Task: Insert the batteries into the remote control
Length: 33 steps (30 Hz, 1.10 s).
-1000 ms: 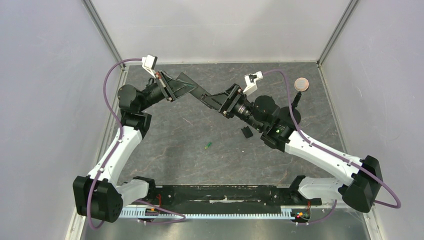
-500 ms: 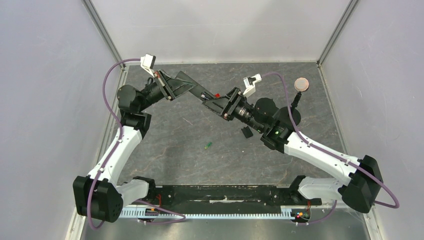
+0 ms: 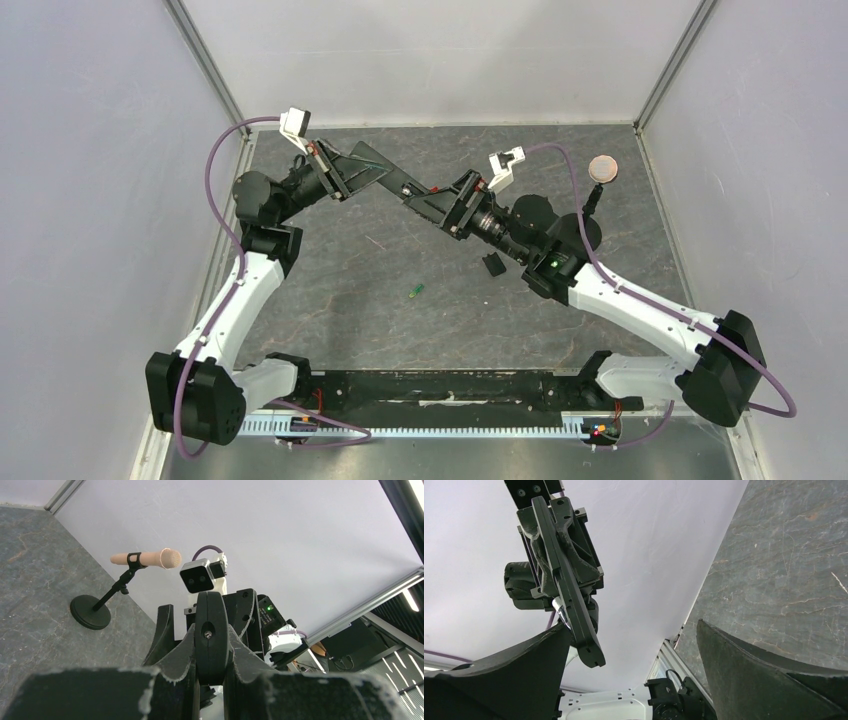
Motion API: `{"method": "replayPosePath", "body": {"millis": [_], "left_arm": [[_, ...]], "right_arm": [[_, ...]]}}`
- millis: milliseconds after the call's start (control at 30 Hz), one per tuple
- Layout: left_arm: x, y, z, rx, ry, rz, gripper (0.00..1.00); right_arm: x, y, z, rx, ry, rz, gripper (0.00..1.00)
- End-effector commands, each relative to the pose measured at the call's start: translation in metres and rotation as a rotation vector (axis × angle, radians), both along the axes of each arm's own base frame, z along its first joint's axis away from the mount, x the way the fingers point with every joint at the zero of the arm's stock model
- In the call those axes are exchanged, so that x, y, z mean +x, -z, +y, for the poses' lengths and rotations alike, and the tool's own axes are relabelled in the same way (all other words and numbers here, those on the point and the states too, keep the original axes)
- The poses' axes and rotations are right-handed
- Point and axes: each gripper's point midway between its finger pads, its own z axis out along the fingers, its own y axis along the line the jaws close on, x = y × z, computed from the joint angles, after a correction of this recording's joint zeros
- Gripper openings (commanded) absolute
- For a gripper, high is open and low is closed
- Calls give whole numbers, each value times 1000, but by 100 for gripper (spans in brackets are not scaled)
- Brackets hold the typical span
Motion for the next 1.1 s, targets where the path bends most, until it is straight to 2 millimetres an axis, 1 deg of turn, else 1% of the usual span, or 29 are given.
{"method": "replayPosePath", "body": {"millis": [0, 300, 433, 533, 633, 667, 800, 933, 1067], "left_arm": [[-9, -10, 2, -22, 3, -40, 2], [-9, -8, 2, -21, 0, -37, 2], [-10, -8, 2, -20, 4, -37, 2], [-12, -8, 2, -19, 6, -40, 2], [-14, -9, 2, -15, 11, -51, 2], [-14, -9, 2, -15, 11, -50, 2], [-17, -8, 2, -10, 12, -62, 2], [-17, -10, 3, -11, 8, -72, 2], [-19, -17, 4, -33, -2, -91, 2]], "right_arm": [[-1, -44, 0, 75, -4, -105, 98], [1, -63, 7, 115, -26, -137, 97], [4, -68, 10, 120, -24, -136, 96], [9, -60, 14, 107, -20, -94, 89], [13, -50, 19, 92, -24, -43, 80], [14, -48, 20, 93, -26, -32, 77], [15, -41, 22, 91, -27, -5, 68], [14, -34, 20, 92, -25, 20, 63], [12, -23, 18, 103, -33, 52, 59]]}}
